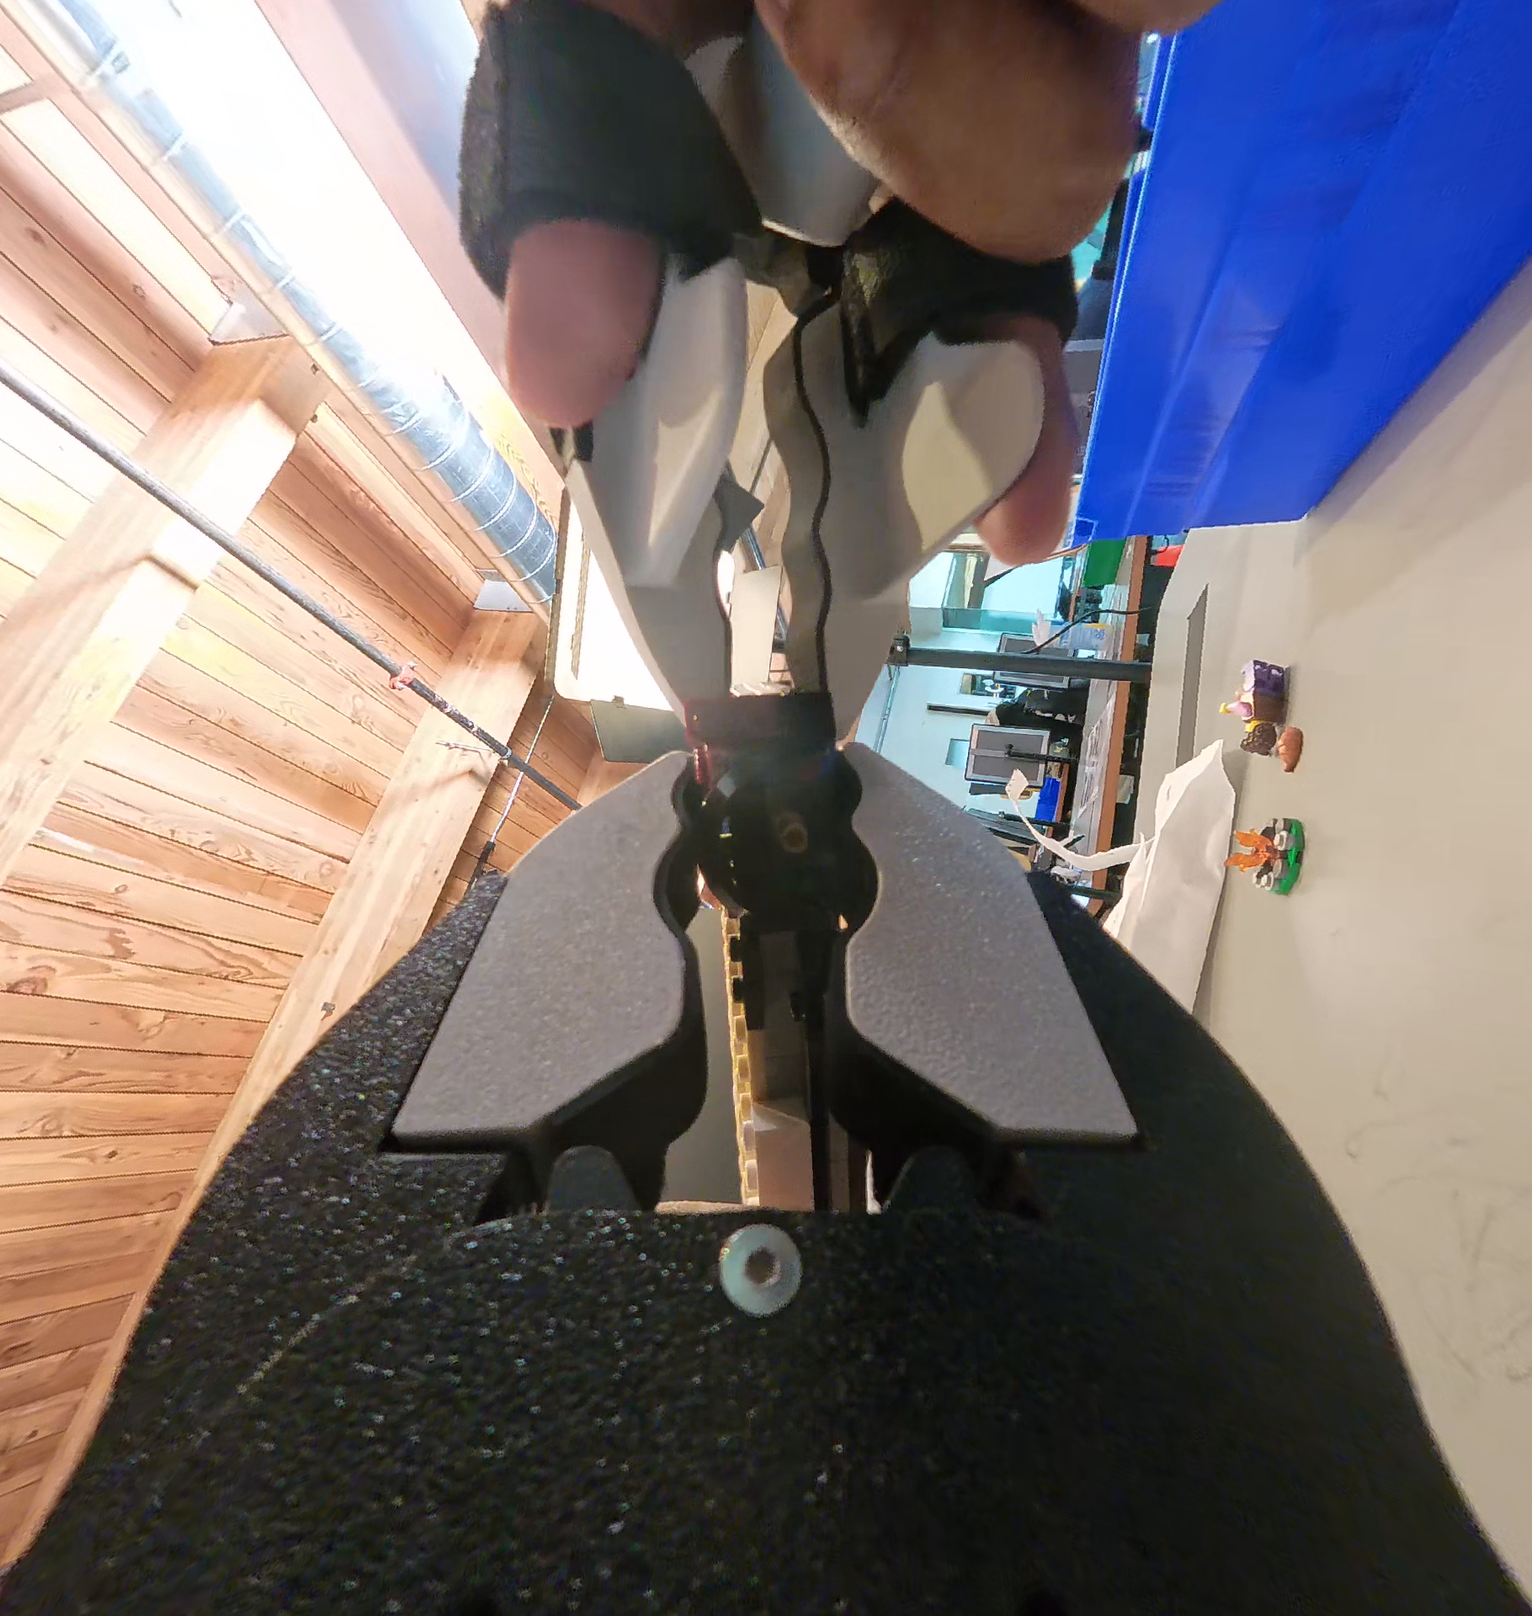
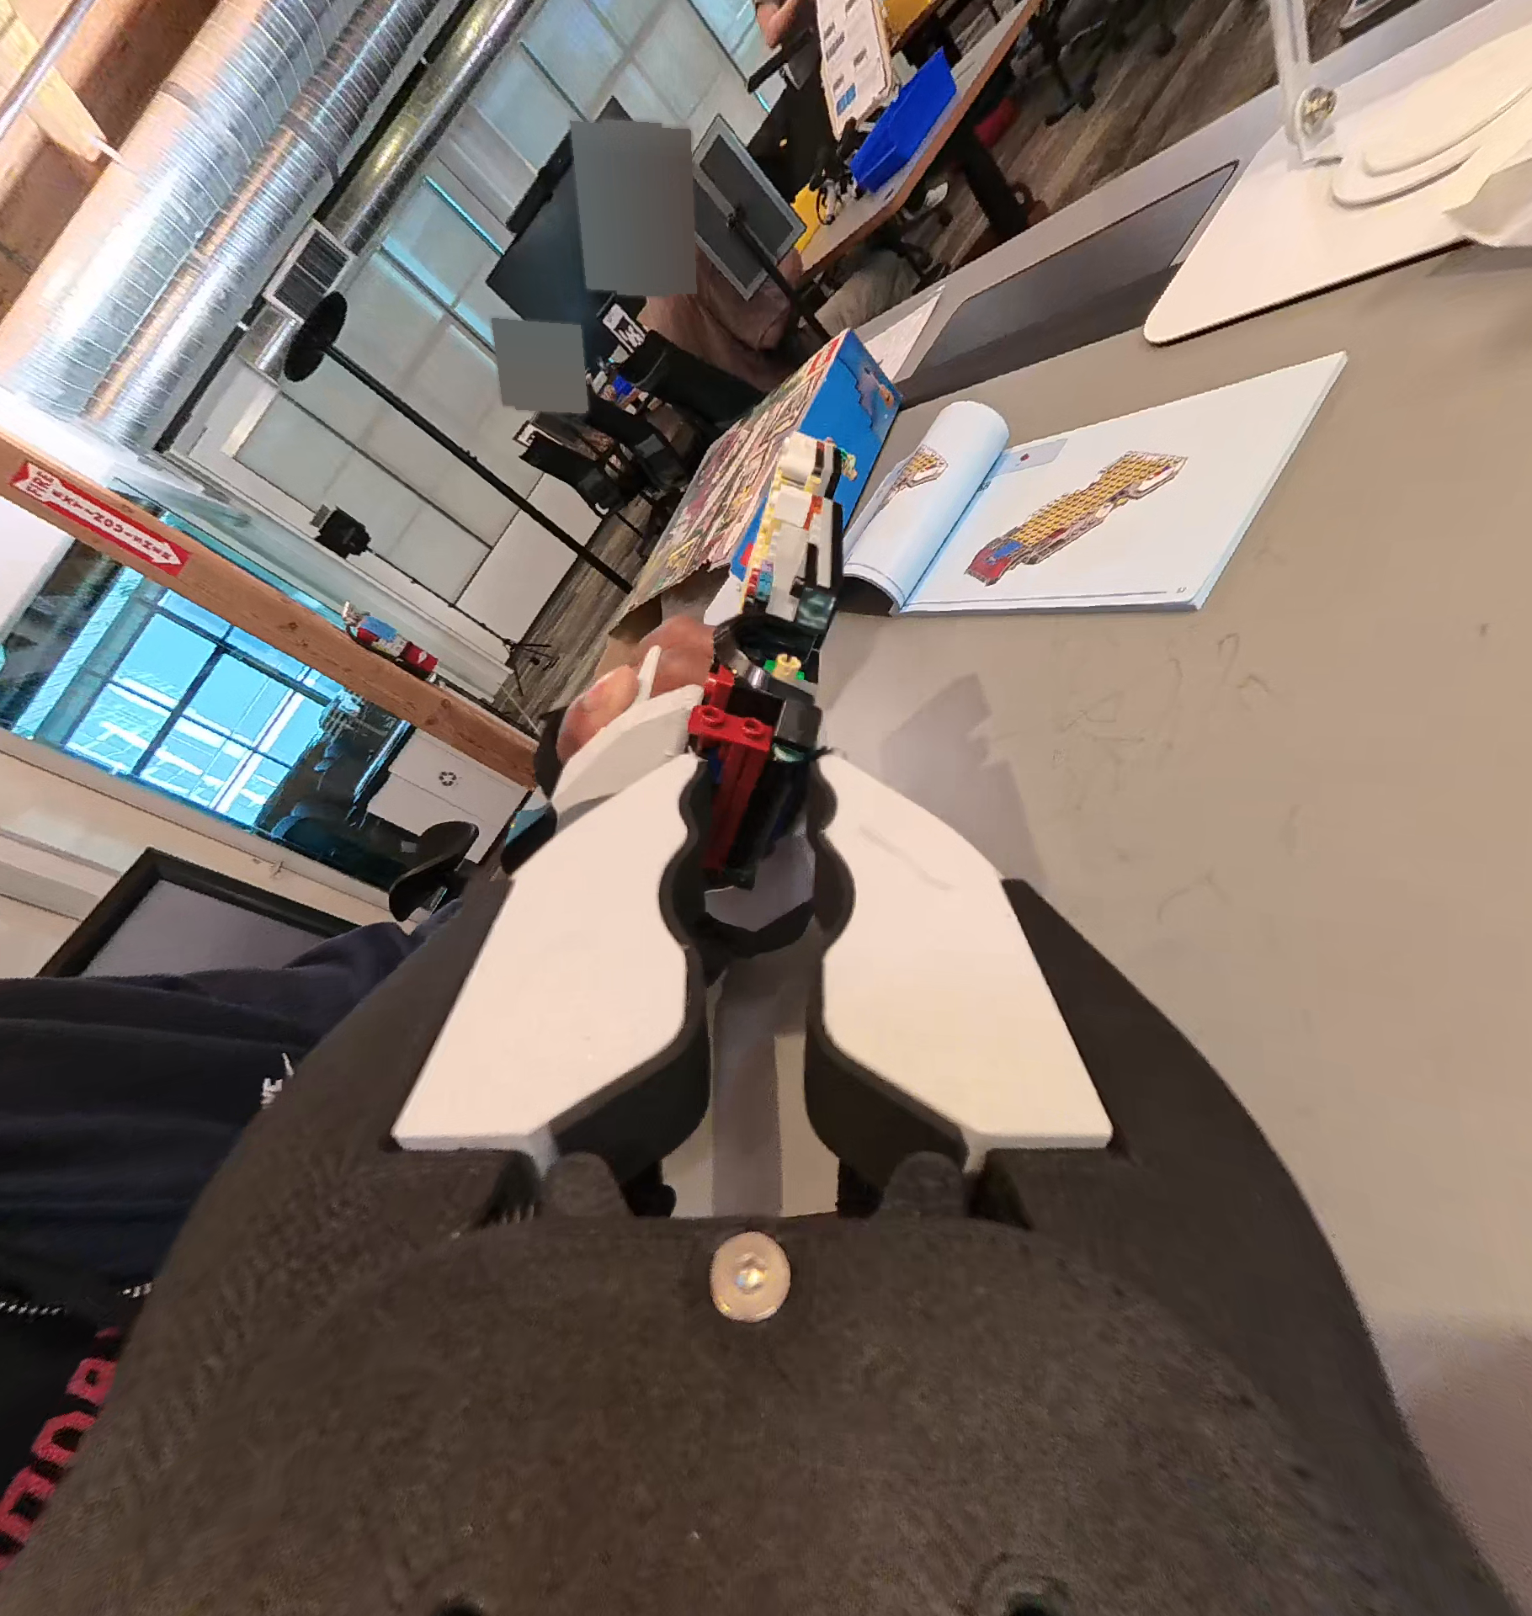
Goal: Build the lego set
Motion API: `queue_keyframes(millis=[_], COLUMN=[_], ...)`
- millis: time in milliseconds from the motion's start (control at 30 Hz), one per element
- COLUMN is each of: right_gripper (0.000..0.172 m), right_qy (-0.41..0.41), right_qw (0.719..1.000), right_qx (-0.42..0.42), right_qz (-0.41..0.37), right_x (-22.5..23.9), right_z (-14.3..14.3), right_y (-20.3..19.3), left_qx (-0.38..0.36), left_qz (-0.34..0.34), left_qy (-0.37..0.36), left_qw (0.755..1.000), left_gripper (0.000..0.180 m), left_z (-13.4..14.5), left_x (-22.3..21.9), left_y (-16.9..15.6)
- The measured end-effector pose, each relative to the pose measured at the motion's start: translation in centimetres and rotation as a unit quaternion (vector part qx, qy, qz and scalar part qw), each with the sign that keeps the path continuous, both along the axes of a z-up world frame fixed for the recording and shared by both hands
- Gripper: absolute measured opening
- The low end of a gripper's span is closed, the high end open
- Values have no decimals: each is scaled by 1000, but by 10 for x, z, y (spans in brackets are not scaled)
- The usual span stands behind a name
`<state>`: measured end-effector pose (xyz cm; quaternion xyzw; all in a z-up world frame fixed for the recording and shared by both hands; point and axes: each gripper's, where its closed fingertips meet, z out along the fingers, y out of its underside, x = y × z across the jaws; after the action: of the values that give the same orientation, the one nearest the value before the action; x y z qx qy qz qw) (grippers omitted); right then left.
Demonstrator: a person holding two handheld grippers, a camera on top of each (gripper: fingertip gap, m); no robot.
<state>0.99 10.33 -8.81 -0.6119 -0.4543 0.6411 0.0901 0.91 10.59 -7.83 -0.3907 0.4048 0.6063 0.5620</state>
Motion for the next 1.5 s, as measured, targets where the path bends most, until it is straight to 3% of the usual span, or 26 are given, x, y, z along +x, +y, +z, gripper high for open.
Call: queue_keyframes(millis=[167,333,500,567,700,800,867,900,1033,1200,1500], right_gripper=[20,17,17,17,17,17,17,17,17,17,16], right_qy=[15,24,15,20,31,48,56,61,81,123,160], right_qw=[997,988,970,963,945,923,906,897,860,817,777], right_qx=[75,152,241,263,311,354,386,401,458,508,555], right_qz=[-1,5,27,52,101,141,163,175,208,244,249], right_x=[-3,-7,-13,-13,-9,-5,-3,-1,2,10,12], right_z=[0,4,-3,-4,-5,-6,-6,-6,-6,-8,-6], right_y=[2,9,13,9,2,-6,-9,-12,-18,-27,-34], left_qx=[3,-50,-109,-126,-194,-275,-361,-386,-449,-462,-451], left_qz=[2,-2,-20,-40,-104,-147,-173,-175,-155,-183,-192], left_qy=[-19,-64,-111,-161,-324,-441,-470,-470,-434,-417,-413], left_qw=[1000,997,988,978,920,842,787,774,766,761,767], left_gripper=[31,44,50,46,45,47,47,47,45,36,25], left_z=[-1,-15,-25,-22,-13,-11,-21,-26,-45,-47,-45], left_x=[-2,-2,4,3,-8,-14,-6,-4,-2,13,15], left_y=[2,0,-12,-19,-27,-25,-26,-25,-20,-20,-24])
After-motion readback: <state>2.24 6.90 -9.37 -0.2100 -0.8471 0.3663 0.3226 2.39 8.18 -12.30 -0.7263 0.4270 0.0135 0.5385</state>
